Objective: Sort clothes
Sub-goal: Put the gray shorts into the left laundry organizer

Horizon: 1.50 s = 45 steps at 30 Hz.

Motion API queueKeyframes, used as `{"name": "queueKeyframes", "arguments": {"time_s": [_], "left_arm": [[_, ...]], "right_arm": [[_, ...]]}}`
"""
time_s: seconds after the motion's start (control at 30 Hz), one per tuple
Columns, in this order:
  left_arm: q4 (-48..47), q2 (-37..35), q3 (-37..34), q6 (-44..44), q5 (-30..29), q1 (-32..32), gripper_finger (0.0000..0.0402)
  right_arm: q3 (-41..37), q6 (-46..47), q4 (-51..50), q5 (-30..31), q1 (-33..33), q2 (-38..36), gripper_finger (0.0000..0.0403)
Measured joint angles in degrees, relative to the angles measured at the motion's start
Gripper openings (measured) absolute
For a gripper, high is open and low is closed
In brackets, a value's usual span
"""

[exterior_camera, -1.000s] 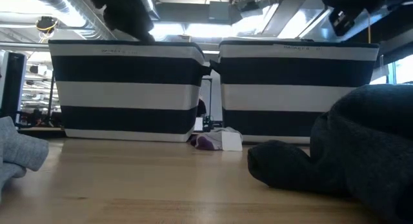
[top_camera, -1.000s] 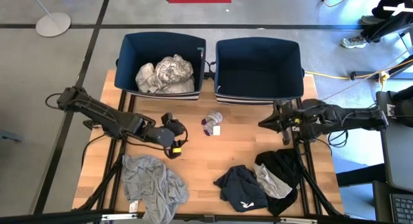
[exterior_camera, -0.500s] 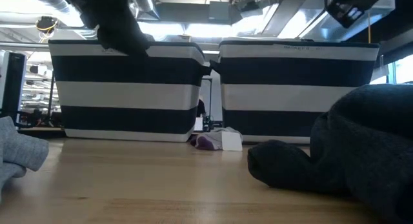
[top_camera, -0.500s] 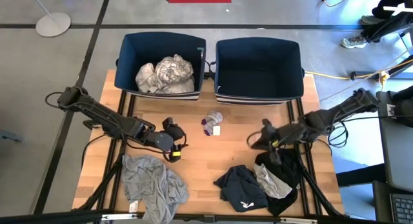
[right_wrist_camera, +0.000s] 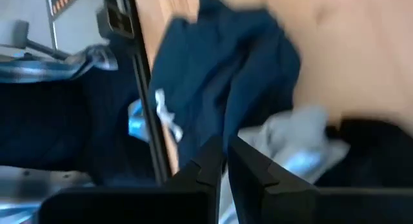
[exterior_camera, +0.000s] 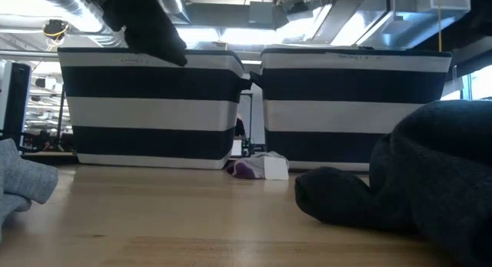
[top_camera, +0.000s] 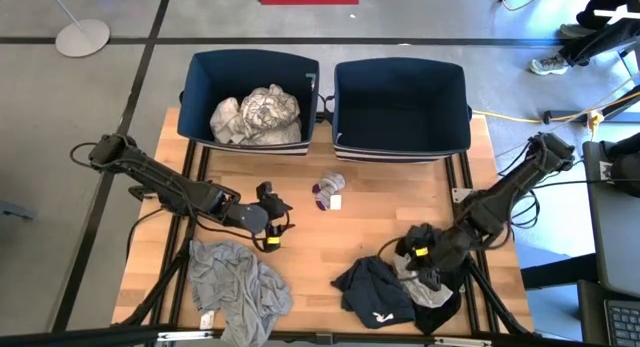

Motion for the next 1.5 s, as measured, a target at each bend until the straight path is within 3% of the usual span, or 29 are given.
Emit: {"name": "queueKeyframes", "arguments": {"time_s": [0.37, 0.73, 0.87, 1.5], "left_arm": [[0.66, 0.0, 0.0, 4.14, 0.02, 0.02, 0.0223], [0.3, 0.0, 0.0, 5.55, 0.04, 0.02, 0.0223], [0.32, 0.0, 0.0, 5.61, 0.02, 0.02, 0.0223], [0.34, 0.0, 0.01, 5.46, 0.02, 0.0, 0.0223]], "right_arm": [[0.0, 12.92, -1.24, -3.69, 2.47, 4.24, 0.0053], [0.0, 19.4, -1.07, -7.88, 2.4, 7.95, 0.0196], [0.0, 19.38, -1.12, -7.37, 2.38, 10.65, 0.0229], [0.0, 13.82, -2.39, -5.34, 2.36, 23.37, 0.0237]]}}
